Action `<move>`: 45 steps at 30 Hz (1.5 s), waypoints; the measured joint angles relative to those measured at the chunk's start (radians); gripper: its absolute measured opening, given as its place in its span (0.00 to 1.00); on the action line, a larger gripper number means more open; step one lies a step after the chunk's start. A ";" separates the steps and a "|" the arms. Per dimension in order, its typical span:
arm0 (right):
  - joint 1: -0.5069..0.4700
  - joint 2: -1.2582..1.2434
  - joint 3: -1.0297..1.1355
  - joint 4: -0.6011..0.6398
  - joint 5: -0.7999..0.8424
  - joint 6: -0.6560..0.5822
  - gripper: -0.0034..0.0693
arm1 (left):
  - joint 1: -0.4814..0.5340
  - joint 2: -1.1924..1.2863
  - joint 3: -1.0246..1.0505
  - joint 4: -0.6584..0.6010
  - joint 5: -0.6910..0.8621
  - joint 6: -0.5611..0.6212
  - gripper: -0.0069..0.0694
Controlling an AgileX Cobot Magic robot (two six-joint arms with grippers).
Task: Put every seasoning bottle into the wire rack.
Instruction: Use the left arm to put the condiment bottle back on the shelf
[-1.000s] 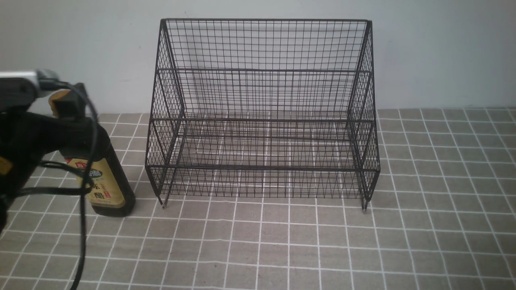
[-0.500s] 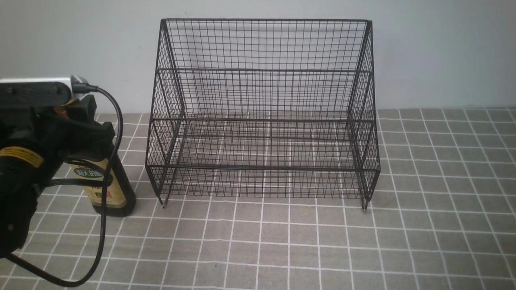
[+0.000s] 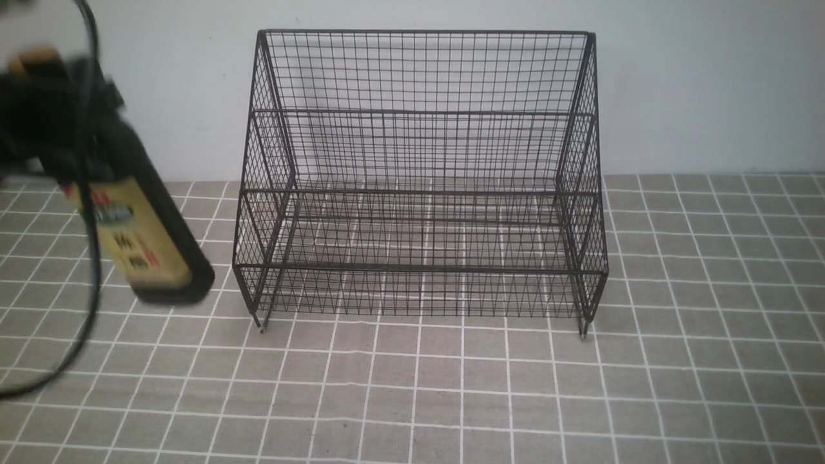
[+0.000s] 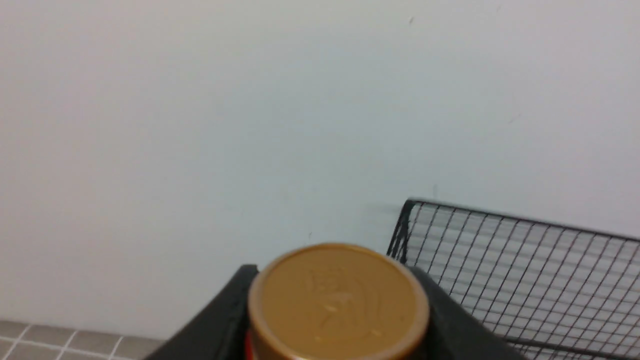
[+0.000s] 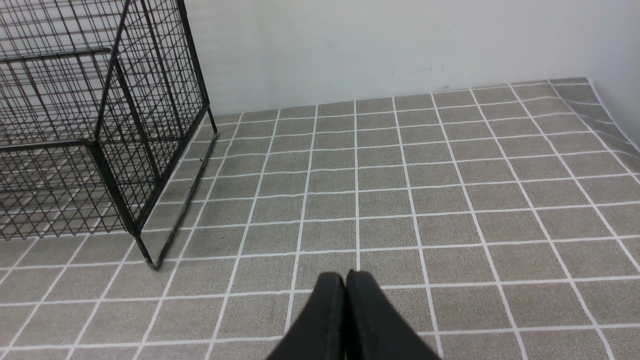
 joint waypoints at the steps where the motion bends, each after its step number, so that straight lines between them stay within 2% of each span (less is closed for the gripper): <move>1: 0.000 0.000 0.000 0.000 0.000 0.000 0.03 | -0.001 -0.002 -0.027 -0.007 0.022 0.001 0.49; 3: 0.000 0.000 0.000 0.000 0.000 0.000 0.03 | -0.004 -0.003 -0.068 -0.018 0.052 0.002 0.49; 8: 0.000 0.000 0.000 0.000 0.000 0.000 0.03 | -0.088 0.013 -0.166 -0.041 0.053 0.015 0.49; 13: 0.000 0.000 0.000 0.000 0.000 0.000 0.03 | -0.185 0.106 -0.231 -0.068 -0.050 0.015 0.49; 17: 0.000 0.000 0.000 0.000 0.000 0.000 0.03 | -0.213 0.211 -0.285 -0.098 -0.118 0.023 0.49; 30: 0.000 0.000 0.000 0.000 0.000 0.000 0.03 | -0.221 0.457 -0.427 -0.165 -0.182 0.070 0.49; 45: 0.000 0.000 0.000 0.000 0.000 0.000 0.03 | -0.241 0.585 -0.427 -0.165 -0.102 0.134 0.49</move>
